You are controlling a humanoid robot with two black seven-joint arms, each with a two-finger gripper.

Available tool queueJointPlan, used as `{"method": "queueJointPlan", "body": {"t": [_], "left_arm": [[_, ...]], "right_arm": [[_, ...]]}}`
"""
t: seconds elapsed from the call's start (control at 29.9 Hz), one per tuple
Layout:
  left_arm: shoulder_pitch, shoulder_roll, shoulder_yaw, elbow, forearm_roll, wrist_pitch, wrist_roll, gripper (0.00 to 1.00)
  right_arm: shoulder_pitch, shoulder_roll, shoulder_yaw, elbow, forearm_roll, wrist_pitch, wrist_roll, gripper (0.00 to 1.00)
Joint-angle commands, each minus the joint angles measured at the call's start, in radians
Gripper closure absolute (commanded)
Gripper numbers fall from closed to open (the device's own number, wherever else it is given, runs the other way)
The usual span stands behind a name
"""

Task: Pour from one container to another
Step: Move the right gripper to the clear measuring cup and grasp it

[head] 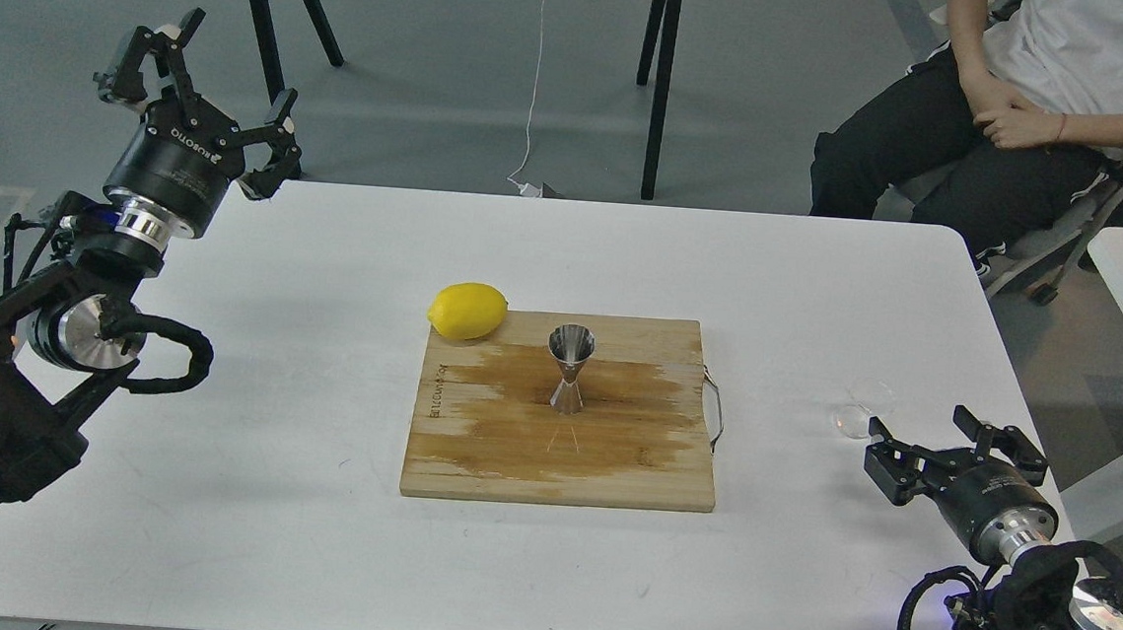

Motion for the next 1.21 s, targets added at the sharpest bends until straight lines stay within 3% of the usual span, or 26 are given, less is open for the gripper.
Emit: {"method": "queueJointPlan", "body": {"t": [0.0,0.23,0.54,0.67,0.84,1.17], "left_arm": [[0.002,0.0,0.0,0.0,0.0,0.0,0.0,0.0],[0.006,-0.004,0.0,0.0,0.0,0.0,-0.001,0.0],[0.014,-0.006,0.0,0.002,0.002,0.0,-0.003,0.0],[0.014,-0.006,0.0,0.002,0.002,0.0,-0.003,0.0],[0.014,-0.006,0.0,0.003,0.0,0.0,-0.003,0.0],[0.014,-0.006,0.0,0.003,0.0,0.0,-0.003,0.0]], "right_arm": [[0.031,0.001,0.0,-0.008,-0.001,-0.077,-0.005,0.0],[0.109,0.023,-0.003,-0.098,-0.001,-0.115,-0.005,0.0],[0.217,0.136,-0.007,-0.292,-0.038,-0.112,-0.005,0.01],[0.217,0.143,-0.007,-0.3,-0.047,-0.1,-0.005,0.04],[0.221,0.144,-0.004,-0.3,-0.047,-0.098,-0.005,0.16],[0.267,0.169,-0.004,-0.327,-0.047,-0.097,-0.004,0.19]]}}
